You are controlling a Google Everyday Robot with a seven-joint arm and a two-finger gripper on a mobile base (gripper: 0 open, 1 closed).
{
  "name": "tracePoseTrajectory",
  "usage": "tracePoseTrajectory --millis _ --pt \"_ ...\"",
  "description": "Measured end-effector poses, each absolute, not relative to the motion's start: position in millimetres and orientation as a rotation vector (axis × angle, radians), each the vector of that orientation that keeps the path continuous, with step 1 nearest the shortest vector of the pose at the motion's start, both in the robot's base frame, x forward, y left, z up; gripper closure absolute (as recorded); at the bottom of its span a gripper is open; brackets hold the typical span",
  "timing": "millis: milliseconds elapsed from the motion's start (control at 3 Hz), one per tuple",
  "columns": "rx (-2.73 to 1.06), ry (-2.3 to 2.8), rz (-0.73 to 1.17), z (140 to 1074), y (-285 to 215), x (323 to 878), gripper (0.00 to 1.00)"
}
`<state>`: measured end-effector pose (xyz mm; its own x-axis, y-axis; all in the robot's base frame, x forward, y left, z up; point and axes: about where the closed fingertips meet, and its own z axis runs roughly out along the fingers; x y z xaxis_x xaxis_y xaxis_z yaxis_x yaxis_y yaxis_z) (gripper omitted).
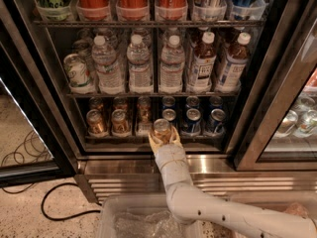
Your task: Pick orange can from bottom shelf of fridge
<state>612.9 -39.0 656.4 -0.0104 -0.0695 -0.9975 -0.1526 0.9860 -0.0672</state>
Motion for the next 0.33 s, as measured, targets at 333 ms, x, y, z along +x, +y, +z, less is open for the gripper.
tracePoseTrajectory --millis 333 --pt "-0.184 1.6 0.06 651.0 -42.8 607.0 1.0"
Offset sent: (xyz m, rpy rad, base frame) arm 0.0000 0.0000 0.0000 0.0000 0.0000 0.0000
